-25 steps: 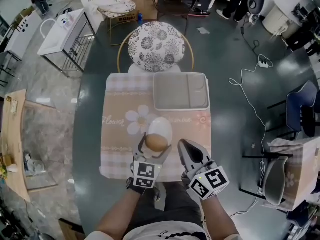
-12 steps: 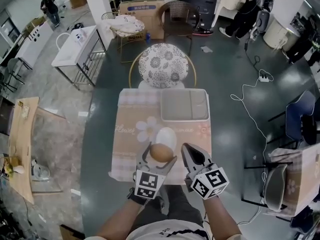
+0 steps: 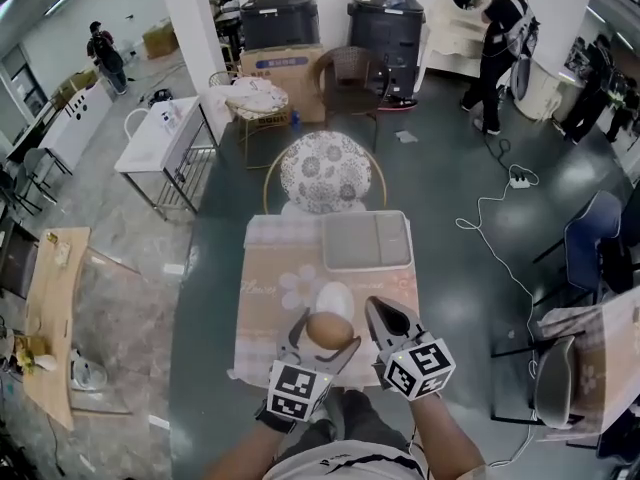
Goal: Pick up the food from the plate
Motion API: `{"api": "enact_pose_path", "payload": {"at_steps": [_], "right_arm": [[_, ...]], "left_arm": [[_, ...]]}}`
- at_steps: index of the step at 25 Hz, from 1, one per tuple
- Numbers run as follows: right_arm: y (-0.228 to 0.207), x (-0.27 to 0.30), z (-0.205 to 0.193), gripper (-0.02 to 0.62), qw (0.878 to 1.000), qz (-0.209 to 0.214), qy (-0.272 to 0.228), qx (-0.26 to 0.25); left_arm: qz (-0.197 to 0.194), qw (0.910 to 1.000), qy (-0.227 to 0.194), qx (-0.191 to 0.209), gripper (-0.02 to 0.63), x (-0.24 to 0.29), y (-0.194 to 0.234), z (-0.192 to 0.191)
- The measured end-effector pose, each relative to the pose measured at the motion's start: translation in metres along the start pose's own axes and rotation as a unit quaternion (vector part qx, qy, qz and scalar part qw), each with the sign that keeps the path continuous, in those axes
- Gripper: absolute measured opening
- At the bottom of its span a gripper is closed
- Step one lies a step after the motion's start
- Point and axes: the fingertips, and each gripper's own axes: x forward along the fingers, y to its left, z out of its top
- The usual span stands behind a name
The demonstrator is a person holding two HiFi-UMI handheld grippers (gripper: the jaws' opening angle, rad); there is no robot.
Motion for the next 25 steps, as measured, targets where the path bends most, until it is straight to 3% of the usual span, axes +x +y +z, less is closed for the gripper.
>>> {"api": "enact_pose_path", "payload": {"at_steps": [5,12,25], "right_arm": [[0.008,-0.005,0.018,0.014,1.0,-0.008,-0.014,-0.002],[0.028,-0.01,0.039,0.014,0.999,0.002,-0.029,-0.021],[0.04,-0.016,0.051,0.014,0.998,0.008,-0.028,-0.056]], "left_arm": [[-0.017,0.9995,-0.025,0.006,0.442,-0.028,-0.005,0.033],[-0.009,0.9985,-0.053,0.0,0.442,-0.047,-0.004,0.065],[0.011,0.9975,-0.069,-0.01,0.442,-0.052,0.002,0.069]]}}
